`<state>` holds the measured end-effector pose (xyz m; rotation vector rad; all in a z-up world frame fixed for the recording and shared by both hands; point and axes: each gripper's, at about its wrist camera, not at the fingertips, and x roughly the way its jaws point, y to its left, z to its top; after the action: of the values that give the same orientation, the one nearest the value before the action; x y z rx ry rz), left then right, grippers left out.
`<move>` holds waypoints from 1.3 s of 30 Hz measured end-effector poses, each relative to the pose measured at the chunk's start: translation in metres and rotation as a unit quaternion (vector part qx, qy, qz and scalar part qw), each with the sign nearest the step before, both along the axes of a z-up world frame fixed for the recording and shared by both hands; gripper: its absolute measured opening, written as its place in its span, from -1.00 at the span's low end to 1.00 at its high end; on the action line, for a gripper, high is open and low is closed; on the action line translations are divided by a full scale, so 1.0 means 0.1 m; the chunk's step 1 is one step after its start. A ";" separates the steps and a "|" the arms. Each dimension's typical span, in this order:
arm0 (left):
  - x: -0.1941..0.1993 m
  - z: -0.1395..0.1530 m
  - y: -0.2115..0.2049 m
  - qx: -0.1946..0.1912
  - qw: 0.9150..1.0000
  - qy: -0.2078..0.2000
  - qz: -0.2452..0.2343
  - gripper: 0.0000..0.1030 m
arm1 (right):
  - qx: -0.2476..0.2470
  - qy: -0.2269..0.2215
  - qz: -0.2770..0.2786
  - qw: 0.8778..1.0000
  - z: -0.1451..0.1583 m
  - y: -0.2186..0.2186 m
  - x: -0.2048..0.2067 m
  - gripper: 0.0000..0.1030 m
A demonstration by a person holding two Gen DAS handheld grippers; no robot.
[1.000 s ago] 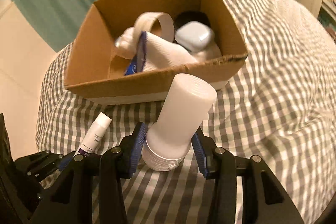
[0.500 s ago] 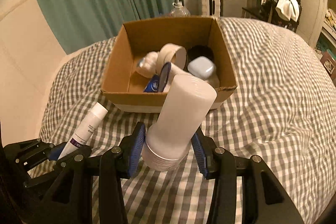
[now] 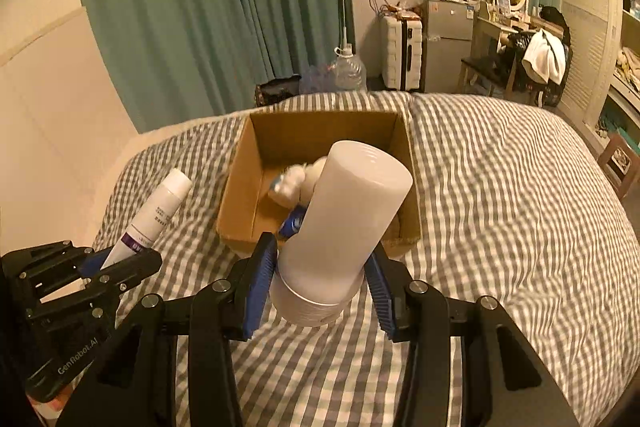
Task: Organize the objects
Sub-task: 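Carry the tube with the left tool while the right tool carries the bottle over the box, then open both tools to drop the tube and bottle into the box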
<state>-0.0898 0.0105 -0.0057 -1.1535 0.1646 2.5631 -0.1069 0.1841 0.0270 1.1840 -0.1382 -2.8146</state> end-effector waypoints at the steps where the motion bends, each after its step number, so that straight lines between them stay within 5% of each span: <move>1: -0.04 0.02 0.02 0.000 1.000 0.001 0.002 -0.74 | 0.000 0.002 0.001 1.000 0.03 0.00 -0.03 -0.14; 12: -0.60 -0.14 0.22 -0.008 1.000 -0.005 0.020 -0.74 | -0.003 -0.002 0.020 1.000 0.06 0.05 -0.58 -0.14; 24: -1.28 -0.68 0.39 -0.008 0.998 -0.038 0.045 -0.74 | -0.018 -0.046 0.021 0.999 -0.48 0.31 -1.31 -0.14; 30: -1.54 -0.92 0.44 -0.009 0.998 -0.047 0.039 -0.74 | 0.021 -0.061 0.023 0.998 -0.76 0.34 -1.61 -0.14; 39: -1.65 -1.00 0.47 -0.004 0.999 -0.043 0.020 -0.73 | -0.022 -0.051 0.035 0.998 -0.96 0.35 -1.90 -0.14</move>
<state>-0.2553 0.0574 -0.1056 -1.2801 0.1330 2.5438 -0.2965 0.2187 -0.0685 1.2966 -0.1617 -2.6773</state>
